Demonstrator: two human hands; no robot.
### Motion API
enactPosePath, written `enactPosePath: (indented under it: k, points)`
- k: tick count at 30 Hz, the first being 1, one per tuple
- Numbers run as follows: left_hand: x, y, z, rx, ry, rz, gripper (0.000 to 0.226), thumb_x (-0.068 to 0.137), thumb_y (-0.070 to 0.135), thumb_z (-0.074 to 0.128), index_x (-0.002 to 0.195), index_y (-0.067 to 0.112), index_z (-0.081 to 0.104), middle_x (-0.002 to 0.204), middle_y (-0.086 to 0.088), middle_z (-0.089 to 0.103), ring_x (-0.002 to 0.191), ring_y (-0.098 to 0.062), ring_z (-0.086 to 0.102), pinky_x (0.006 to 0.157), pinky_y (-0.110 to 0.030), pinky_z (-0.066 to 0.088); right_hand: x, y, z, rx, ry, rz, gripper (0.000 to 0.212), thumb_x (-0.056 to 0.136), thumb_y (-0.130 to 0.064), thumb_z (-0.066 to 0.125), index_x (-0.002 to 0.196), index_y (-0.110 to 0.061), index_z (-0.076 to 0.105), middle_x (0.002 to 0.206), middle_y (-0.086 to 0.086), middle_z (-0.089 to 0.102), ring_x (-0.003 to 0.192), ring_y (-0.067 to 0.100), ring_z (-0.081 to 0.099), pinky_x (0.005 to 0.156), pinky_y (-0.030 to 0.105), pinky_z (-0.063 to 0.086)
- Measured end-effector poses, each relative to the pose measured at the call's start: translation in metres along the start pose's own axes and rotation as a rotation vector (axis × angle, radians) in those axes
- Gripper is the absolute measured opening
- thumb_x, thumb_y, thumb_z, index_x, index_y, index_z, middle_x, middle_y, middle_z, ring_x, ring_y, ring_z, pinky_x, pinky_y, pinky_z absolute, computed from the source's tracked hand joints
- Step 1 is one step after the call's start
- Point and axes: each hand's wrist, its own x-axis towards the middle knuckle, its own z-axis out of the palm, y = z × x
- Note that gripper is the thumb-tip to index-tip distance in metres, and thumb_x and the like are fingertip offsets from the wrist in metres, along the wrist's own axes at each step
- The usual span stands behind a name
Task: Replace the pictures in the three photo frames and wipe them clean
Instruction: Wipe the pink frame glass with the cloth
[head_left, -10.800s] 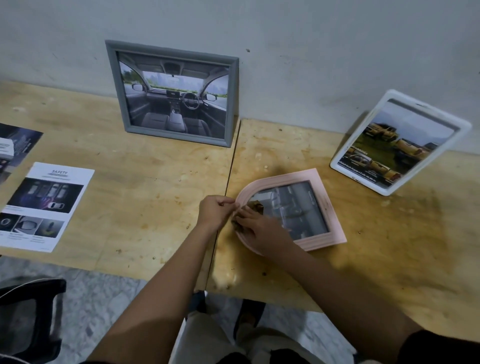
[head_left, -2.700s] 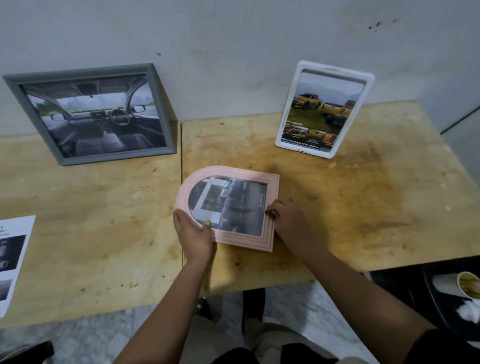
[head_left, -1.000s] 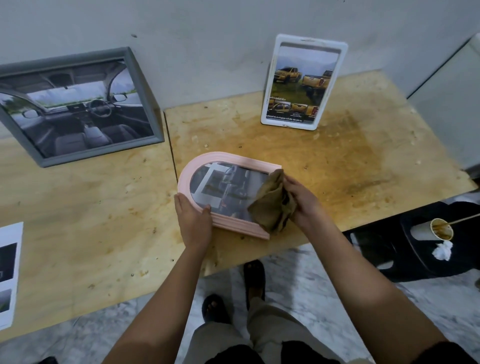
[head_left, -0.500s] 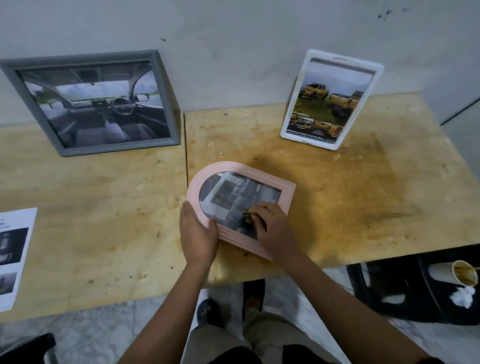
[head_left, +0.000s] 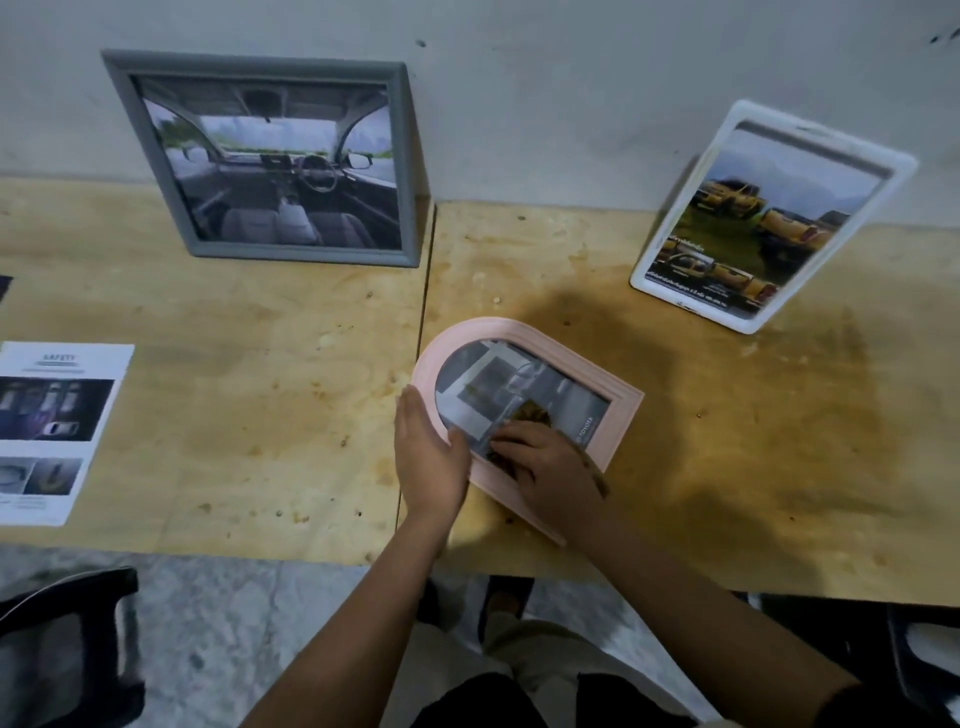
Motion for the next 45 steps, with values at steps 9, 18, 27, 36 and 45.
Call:
enactPosePath:
  k: [9,18,27,36,45]
  points:
    - [0.000,0.000,-0.001,0.012,-0.010,-0.015,0.063,0.093,0.018,0.050,0.148,0.008,0.021,0.155,-0.009,0.023,0.143,-0.021,0.019,0.113,-0.025,0.019,0.045,0.004,0.017,0.048,0.033,-0.111,0.025,0.080,-0.011,0.048,0.076,-0.002,0.071,0.088,0.014,0.070,0.080,0.028,0.066,0.073,0.033,0.054]
    - [-0.001,-0.001,0.000,-0.010,-0.035,-0.003,0.064,0.093,0.018,0.050,0.148,0.008,0.019,0.156,-0.008,0.020,0.145,-0.020,0.015,0.112,-0.022,0.014,0.083,0.024,0.025,0.084,-0.014,-0.099,0.016,0.073,-0.004,0.067,0.087,-0.006,0.074,0.091,0.007,0.074,0.082,0.023,0.071,0.065,0.031,0.057]
    - [-0.002,-0.001,0.000,0.003,-0.048,-0.003,0.066,0.094,0.022,0.047,0.150,0.011,0.014,0.158,-0.003,0.013,0.145,-0.015,0.009,0.109,-0.017,0.011,0.091,0.036,0.030,0.045,0.038,-0.026,0.022,0.089,-0.022,0.056,0.099,-0.009,0.070,0.104,0.007,0.071,0.096,0.022,0.066,0.082,0.034,0.055]
    - [0.000,0.002,0.008,0.133,-0.090,-0.033,0.065,0.098,0.028,0.038,0.150,0.008,0.003,0.159,-0.007,0.001,0.146,-0.021,0.001,0.116,-0.028,0.009,0.067,0.047,0.021,-0.017,-0.153,-0.001,0.046,0.095,-0.032,0.042,0.137,-0.013,0.047,0.144,0.006,0.045,0.136,0.023,0.036,0.113,0.036,0.024]
    - [0.001,0.005,0.010,0.209,-0.144,-0.053,0.066,0.099,0.026,0.033,0.148,0.003,-0.006,0.158,-0.012,-0.008,0.146,-0.024,-0.008,0.117,-0.032,-0.001,0.060,0.048,0.012,0.190,-0.307,-0.006,0.050,0.087,-0.025,0.033,0.128,-0.008,0.057,0.136,0.009,0.052,0.131,0.021,0.041,0.111,0.034,0.028]
